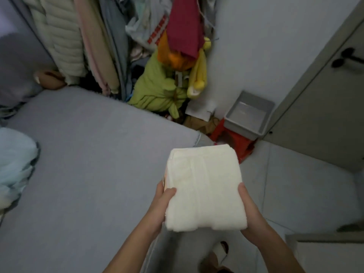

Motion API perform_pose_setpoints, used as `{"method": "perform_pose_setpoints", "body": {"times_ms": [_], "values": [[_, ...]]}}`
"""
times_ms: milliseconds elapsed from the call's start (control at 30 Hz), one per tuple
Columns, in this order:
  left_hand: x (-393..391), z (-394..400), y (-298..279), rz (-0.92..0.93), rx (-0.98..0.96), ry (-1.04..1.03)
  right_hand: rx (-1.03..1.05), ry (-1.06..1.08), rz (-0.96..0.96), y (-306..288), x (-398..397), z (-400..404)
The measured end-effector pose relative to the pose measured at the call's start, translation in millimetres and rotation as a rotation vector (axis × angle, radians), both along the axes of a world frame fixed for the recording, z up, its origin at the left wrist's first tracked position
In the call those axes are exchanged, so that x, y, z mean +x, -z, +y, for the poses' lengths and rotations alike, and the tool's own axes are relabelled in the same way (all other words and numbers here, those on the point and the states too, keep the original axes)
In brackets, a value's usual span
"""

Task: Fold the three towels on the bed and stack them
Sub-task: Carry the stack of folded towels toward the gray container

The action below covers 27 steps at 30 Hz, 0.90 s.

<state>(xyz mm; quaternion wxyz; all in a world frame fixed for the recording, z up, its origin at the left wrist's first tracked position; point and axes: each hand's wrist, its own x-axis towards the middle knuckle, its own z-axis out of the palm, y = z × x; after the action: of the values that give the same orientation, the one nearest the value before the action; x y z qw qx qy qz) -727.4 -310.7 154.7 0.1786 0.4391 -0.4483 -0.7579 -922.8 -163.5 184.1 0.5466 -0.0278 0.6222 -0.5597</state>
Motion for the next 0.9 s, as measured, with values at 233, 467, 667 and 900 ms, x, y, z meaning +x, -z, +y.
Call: {"method": "perform_pose_setpoints", "body": {"times_ms": [233, 467, 667, 900], "values": [[-172, 12, -27, 0.025, -0.095, 0.071, -0.050, 0.140, -0.046, -20, -163, 20], [-320, -6, -20, 0.019, -0.092, 0.174, -0.123, 0.180, -0.028, -21, -300, 25], [-439, -35, 12, 0.050, -0.044, 0.229, -0.116, 0.132, -0.006, -6, -422, -1], [-590, -93, 29, 0.064, 0.056, 0.146, -0.034, 0.106, 0.026, -7, -575, -71]]}}
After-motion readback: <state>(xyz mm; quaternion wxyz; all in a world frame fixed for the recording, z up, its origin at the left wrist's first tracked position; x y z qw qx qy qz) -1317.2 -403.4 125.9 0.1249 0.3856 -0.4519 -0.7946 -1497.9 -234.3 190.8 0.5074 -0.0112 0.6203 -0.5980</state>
